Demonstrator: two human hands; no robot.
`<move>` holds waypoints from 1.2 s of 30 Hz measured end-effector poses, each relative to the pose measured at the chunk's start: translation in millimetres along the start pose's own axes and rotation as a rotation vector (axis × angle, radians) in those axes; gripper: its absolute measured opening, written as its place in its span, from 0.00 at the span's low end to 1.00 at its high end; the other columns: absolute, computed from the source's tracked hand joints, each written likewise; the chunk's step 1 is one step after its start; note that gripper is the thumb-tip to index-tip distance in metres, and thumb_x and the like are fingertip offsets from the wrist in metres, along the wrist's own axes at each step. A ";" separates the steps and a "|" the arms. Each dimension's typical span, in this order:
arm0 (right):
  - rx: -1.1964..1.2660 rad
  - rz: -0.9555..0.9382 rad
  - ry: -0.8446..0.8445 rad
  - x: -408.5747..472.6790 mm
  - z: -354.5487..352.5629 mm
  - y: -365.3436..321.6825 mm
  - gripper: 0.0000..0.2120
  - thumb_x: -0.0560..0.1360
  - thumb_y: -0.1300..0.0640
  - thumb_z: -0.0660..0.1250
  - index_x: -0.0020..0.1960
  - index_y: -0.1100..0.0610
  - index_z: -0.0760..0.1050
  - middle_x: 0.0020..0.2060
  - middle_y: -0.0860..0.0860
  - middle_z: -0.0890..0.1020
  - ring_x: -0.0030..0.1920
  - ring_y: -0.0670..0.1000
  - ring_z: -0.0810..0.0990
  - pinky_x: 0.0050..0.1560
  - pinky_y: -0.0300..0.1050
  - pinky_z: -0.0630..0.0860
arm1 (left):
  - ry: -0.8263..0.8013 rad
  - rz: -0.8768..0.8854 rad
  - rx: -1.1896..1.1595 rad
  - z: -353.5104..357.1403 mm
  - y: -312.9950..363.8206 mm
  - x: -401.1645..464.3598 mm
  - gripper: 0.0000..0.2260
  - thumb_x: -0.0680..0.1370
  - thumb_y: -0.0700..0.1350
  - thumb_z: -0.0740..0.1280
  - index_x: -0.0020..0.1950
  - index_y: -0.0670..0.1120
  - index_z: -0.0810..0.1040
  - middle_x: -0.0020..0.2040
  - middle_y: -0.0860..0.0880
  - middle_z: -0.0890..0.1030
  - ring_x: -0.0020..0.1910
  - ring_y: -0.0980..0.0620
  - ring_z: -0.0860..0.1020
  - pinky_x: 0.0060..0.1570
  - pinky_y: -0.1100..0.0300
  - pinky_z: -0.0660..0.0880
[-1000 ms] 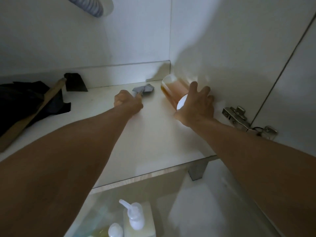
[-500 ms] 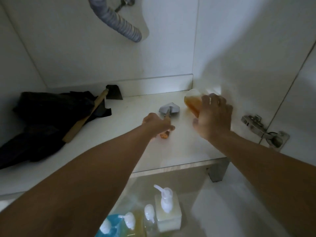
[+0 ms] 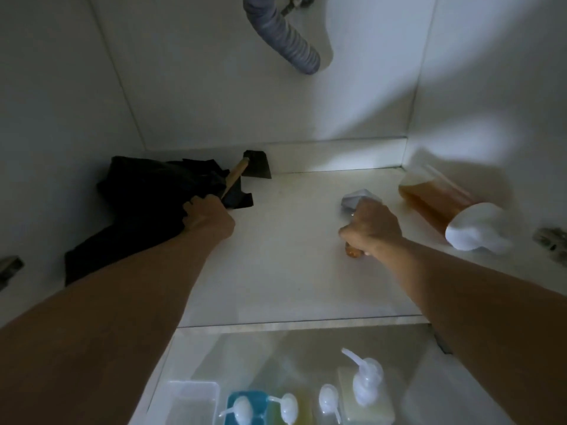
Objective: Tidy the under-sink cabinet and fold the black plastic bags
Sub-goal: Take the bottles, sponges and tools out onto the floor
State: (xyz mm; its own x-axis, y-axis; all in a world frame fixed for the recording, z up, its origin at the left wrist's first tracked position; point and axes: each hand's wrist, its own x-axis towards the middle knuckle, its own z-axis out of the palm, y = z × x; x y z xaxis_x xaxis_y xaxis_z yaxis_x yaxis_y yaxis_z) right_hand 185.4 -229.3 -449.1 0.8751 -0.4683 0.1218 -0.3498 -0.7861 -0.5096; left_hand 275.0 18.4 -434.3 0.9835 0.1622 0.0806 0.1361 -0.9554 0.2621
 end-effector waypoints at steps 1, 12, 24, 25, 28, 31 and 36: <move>-0.001 0.030 -0.004 1.1 0.7 -0.6 0.19 0.66 0.56 0.71 0.56 0.54 0.78 0.50 0.51 0.82 0.43 0.56 0.84 0.41 0.43 0.81 | 0.022 0.013 -0.001 1.8 -3.5 3.3 0.21 0.78 0.41 0.66 0.68 0.36 0.67 0.69 0.36 0.65 0.68 0.37 0.63 0.64 0.44 0.68; 0.042 0.027 -0.003 -17.3 -6.8 3.5 0.14 0.72 0.48 0.69 0.49 0.58 0.79 0.41 0.54 0.83 0.35 0.53 0.84 0.36 0.42 0.81 | -0.063 0.051 -0.383 -0.8 1.9 2.6 0.06 0.78 0.38 0.64 0.52 0.37 0.74 0.39 0.42 0.73 0.35 0.46 0.73 0.31 0.56 0.72; 0.211 -0.022 -0.002 -82.6 -73.6 31.8 0.11 0.73 0.52 0.69 0.40 0.60 0.77 0.31 0.51 0.78 0.35 0.50 0.79 0.34 0.40 0.71 | -0.365 -0.126 -0.991 -63.5 59.6 -109.4 0.05 0.78 0.40 0.67 0.45 0.40 0.72 0.35 0.45 0.71 0.29 0.52 0.69 0.25 0.63 0.69; 0.244 -0.030 0.027 -89.9 -80.2 33.5 0.10 0.73 0.54 0.69 0.39 0.60 0.76 0.31 0.51 0.77 0.34 0.50 0.78 0.34 0.41 0.70 | -0.413 -0.111 -1.015 -68.4 63.8 -124.8 0.07 0.78 0.43 0.68 0.46 0.41 0.73 0.35 0.46 0.71 0.29 0.52 0.69 0.26 0.63 0.69; 0.300 -0.018 0.067 -109.2 -101.4 45.2 0.10 0.72 0.54 0.69 0.36 0.58 0.73 0.30 0.51 0.76 0.33 0.50 0.77 0.37 0.43 0.69 | -0.431 -0.108 -1.032 -70.0 82.2 -164.6 0.14 0.79 0.54 0.64 0.43 0.44 0.71 0.33 0.47 0.71 0.28 0.52 0.68 0.26 0.63 0.67; 0.279 0.010 0.053 -128.4 -119.4 61.7 0.11 0.73 0.52 0.67 0.36 0.58 0.71 0.31 0.51 0.76 0.36 0.51 0.76 0.36 0.43 0.69 | -0.330 -0.103 -0.984 -57.4 98.3 -198.4 0.22 0.80 0.59 0.57 0.56 0.41 0.75 0.45 0.41 0.78 0.37 0.45 0.74 0.35 0.55 0.73; 0.315 0.093 0.006 -161.6 -136.7 86.3 0.10 0.72 0.51 0.67 0.41 0.59 0.75 0.34 0.53 0.77 0.36 0.51 0.75 0.42 0.49 0.75 | -0.114 -0.046 -1.004 -44.2 111.4 -285.9 0.19 0.83 0.57 0.52 0.57 0.43 0.72 0.48 0.45 0.78 0.44 0.45 0.78 0.44 0.50 0.79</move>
State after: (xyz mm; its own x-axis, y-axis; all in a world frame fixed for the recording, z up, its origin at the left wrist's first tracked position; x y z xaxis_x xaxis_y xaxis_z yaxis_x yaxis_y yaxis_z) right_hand -31.9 -276.6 -396.3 0.8422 -0.5350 0.0669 -0.3066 -0.5772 -0.7568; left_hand 3.6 -123.4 -385.7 0.9925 0.1190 -0.0287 0.0625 -0.2907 0.9548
